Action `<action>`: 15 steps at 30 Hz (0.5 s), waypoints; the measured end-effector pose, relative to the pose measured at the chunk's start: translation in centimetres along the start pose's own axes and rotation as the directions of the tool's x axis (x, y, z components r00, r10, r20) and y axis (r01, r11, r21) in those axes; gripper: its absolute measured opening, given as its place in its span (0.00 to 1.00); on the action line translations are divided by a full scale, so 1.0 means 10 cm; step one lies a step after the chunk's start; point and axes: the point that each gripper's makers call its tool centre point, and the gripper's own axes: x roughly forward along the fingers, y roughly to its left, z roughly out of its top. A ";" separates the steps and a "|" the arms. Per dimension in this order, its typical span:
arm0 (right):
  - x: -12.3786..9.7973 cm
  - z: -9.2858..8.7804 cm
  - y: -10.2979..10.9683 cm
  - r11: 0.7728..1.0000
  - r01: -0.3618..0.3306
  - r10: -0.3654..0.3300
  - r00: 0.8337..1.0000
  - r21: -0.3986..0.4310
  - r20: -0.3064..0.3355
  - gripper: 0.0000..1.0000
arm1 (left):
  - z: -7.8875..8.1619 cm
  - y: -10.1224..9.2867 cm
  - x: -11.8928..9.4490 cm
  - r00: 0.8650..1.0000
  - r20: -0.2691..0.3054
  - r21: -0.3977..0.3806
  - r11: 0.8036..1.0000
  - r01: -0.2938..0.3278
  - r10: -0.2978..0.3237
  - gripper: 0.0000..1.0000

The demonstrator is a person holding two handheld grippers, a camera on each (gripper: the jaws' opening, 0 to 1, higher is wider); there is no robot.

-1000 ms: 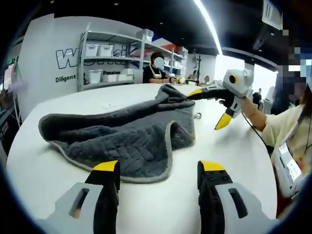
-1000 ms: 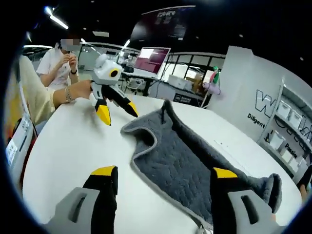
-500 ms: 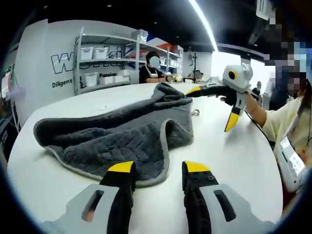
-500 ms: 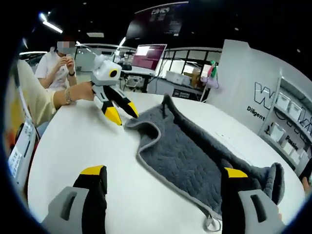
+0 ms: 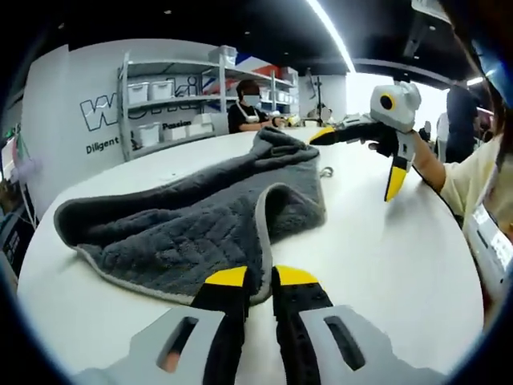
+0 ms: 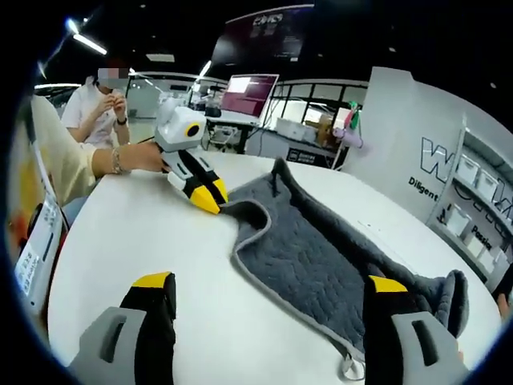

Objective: Fold the towel on the table until its edges align and the towel forms a compact rectangular stack.

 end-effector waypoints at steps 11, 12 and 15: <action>-0.03 0.02 0.00 1.000 0.001 -0.001 1.000 -0.003 0.006 0.99 | -0.01 0.08 -0.19 1.000 -0.023 0.058 0.998 -0.007 0.009 0.04; -0.03 0.02 0.00 1.000 0.001 -0.001 1.000 -0.003 0.007 0.99 | -0.03 0.09 -0.22 0.999 -0.034 0.064 0.998 -0.009 0.011 0.04; -0.04 0.02 0.00 1.000 0.000 0.001 1.000 -0.002 0.009 0.99 | -0.08 0.12 -0.29 0.998 -0.068 0.083 0.997 -0.012 0.018 0.04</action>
